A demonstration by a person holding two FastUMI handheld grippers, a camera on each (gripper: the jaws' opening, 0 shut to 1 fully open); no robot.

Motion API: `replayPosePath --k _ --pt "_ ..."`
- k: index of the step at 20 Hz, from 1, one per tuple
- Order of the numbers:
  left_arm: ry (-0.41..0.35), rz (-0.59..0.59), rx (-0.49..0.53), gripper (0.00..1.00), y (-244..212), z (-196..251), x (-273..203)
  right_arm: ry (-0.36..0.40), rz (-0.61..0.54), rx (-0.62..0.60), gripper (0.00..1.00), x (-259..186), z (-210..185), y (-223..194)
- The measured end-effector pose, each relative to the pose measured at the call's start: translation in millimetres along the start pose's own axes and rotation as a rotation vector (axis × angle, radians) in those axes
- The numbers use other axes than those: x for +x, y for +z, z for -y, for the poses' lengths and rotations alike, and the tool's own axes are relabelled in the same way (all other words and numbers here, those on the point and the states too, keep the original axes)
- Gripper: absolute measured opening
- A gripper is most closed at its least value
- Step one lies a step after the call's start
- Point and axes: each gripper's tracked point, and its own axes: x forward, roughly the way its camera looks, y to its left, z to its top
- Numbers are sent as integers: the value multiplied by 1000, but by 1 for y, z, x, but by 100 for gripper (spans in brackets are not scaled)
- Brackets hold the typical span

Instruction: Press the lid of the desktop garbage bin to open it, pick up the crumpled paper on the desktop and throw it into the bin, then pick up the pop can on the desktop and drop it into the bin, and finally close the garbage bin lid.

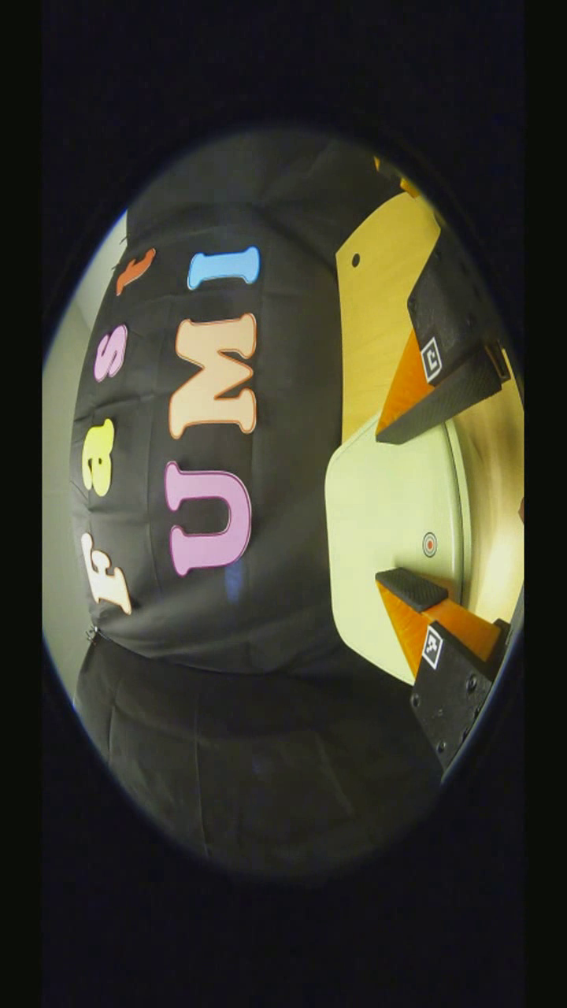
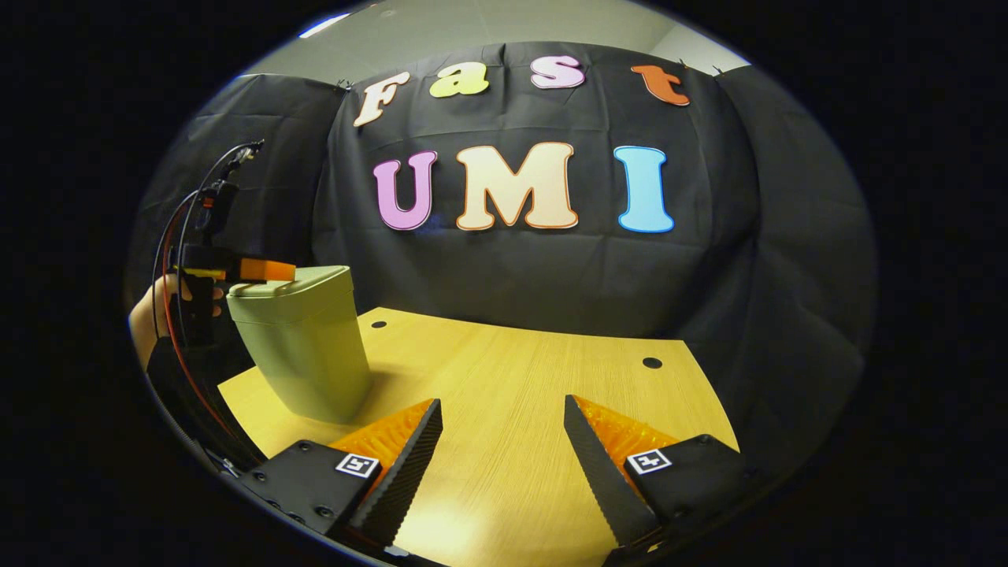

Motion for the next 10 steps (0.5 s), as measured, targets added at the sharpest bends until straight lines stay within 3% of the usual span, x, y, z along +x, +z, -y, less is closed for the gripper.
replayPosePath --k 3,6,10 --pt "15 19 23 96 -6 2 1 15 -7 -7 98 5 -2 -1" --pt "13 157 -4 96 1 2 2 40 -12 16 98 8 -8 -1" --pt "-28 76 -25 97 -13 2 3 53 3 14 98 13 -9 8"
